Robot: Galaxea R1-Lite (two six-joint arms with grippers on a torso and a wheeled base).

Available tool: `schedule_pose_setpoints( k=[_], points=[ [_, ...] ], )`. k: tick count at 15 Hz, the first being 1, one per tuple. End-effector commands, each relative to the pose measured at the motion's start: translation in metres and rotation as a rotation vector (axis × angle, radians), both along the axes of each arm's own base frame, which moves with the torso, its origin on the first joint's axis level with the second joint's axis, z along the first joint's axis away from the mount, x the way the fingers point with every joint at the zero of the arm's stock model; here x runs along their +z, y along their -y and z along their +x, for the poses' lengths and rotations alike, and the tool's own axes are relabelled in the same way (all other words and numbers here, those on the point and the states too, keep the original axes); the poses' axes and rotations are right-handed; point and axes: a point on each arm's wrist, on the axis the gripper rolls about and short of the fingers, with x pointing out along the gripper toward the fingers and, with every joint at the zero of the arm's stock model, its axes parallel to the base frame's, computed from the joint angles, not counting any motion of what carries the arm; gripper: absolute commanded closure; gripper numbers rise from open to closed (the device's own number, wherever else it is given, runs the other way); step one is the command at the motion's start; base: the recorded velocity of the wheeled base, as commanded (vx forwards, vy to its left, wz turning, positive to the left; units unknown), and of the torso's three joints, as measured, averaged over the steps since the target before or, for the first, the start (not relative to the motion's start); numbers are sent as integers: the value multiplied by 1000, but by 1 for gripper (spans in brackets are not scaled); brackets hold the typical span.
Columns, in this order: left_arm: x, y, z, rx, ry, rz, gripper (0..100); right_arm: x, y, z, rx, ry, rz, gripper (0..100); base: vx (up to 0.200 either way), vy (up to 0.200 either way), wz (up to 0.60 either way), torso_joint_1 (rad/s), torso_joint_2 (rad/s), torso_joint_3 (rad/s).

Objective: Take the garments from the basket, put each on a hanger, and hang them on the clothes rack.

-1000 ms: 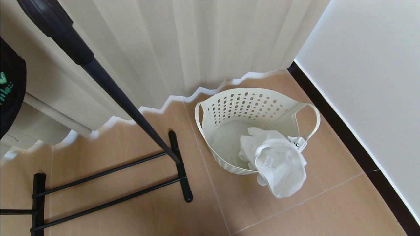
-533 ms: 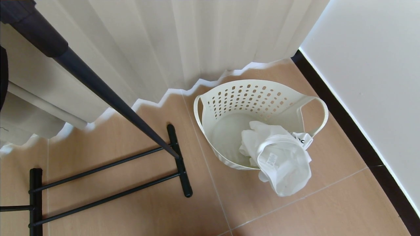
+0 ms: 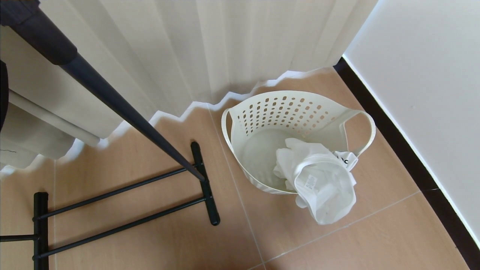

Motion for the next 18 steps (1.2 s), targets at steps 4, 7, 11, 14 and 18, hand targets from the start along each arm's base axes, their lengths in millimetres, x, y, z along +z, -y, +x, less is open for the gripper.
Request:
schedule_pose_setpoints(
  k=[4,7,11,14,18],
  points=[
    [0,0,0,1,-1,0,0,53,-16,65,311,-229,-270,0,0,0,0,0,0,0],
    [0,0,0,1,-1,0,0,69,-29,106,391,-257,-576,0,0,0,0,0,0,0],
    [0,0,0,1,-1,1,0,77,-67,186,402,-292,-926,0,0,0,0,0,0,0],
    [0,0,0,1,-1,0,0,69,-101,236,409,-241,-941,0,0,0,0,0,0,0],
    [0,0,0,-1,-1,0,0,47,-125,282,394,-244,-954,0,0,0,0,0,0,0]
  ],
)
